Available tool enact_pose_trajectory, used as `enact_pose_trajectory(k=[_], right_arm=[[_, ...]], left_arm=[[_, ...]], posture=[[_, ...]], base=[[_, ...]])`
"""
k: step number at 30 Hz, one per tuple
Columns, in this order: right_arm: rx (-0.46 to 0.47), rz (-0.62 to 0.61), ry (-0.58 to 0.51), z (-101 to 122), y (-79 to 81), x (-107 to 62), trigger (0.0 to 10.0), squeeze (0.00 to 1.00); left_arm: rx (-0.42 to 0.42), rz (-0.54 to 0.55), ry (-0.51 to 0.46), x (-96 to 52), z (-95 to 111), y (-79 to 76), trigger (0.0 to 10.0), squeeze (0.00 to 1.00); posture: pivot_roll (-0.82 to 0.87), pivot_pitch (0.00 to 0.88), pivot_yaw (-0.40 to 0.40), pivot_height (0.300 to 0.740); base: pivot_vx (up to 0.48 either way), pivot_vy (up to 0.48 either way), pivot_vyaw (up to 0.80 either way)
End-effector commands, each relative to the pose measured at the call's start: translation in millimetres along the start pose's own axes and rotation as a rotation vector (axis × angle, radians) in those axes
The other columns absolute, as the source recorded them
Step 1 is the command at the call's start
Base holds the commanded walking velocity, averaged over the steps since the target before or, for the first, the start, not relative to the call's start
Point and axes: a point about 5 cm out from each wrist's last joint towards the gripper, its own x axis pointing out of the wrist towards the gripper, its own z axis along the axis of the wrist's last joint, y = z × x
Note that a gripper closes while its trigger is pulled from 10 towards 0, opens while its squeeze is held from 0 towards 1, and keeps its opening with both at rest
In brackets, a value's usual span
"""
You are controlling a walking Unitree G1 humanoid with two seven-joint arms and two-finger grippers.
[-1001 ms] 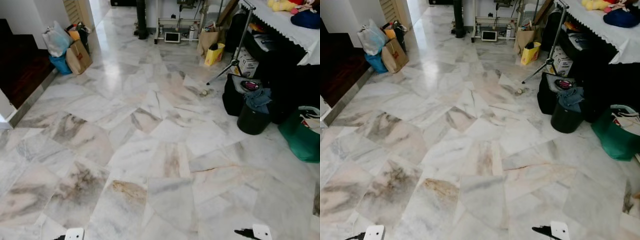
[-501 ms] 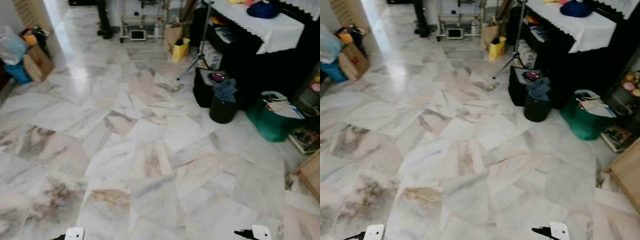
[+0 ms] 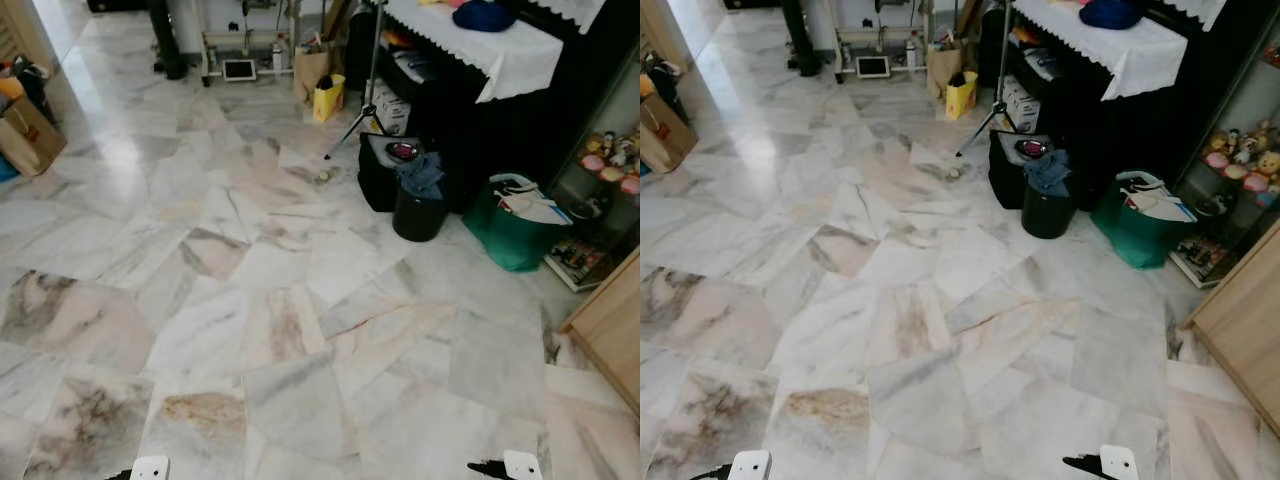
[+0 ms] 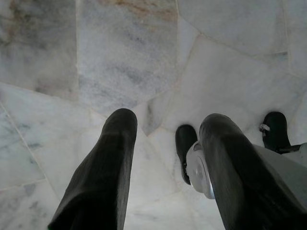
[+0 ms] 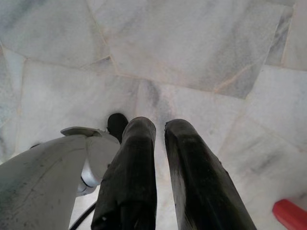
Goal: Hang keys on a hook
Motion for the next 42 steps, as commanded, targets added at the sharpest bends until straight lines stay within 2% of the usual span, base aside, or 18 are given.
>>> enact_pose_trajectory(k=[1, 13, 15, 18, 33, 42], right_arm=[[0.001, -0.002, 0.005, -2.5, -0.5, -0.4, 10.0, 0.0], [0.011, -0.006, 0.011, -7.0, 2.6, 0.1, 10.0, 0.0], [0.009, -0.005, 0.012, -7.2, 2.8, 0.1, 10.0, 0.0], [0.002, -0.004, 0.011, -6.5, 2.5, 0.1, 10.0, 0.0], [-0.029, -0.02, -0.008, 6.6, -4.5, -0.5, 10.0, 0.0], [-0.018, -0.019, -0.014, 9.1, -3.0, 0.2, 10.0, 0.0]], left_arm=[[0.006, 0.002, 0.024, -1.3, -6.1, 1.7, 10.0, 0.0], [0.048, 0.011, 0.018, -2.6, -7.1, 6.0, 10.0, 0.0], [0.058, 0.009, 0.017, -2.6, -7.0, 6.1, 10.0, 0.0], [0.041, 0.008, 0.019, -2.4, -7.3, 5.1, 10.0, 0.0], [-0.002, 0.005, -0.002, 1.4, 1.9, -4.6, 10.0, 0.0], [-0.01, 0.017, 0.001, 1.8, 4.1, -2.7, 10.0, 0.0]], posture=[[-0.01, 0.0, 0.009, 0.734], [-0.03, 0.0, 0.037, 0.734], [-0.03, 0.0, 0.037, 0.734], [-0.03, 0.0, 0.034, 0.734], [0.0, 0.0, -0.023, 0.734], [0.0, 0.0, -0.012, 0.734]], base=[[0.0, 0.0, -0.73], [0.0, 0.0, -0.73], [0.0, -0.48, -0.73], [0.0, -0.357, -0.73], [0.0, 0.0, -0.73], [0.0, 0.0, -0.73]])
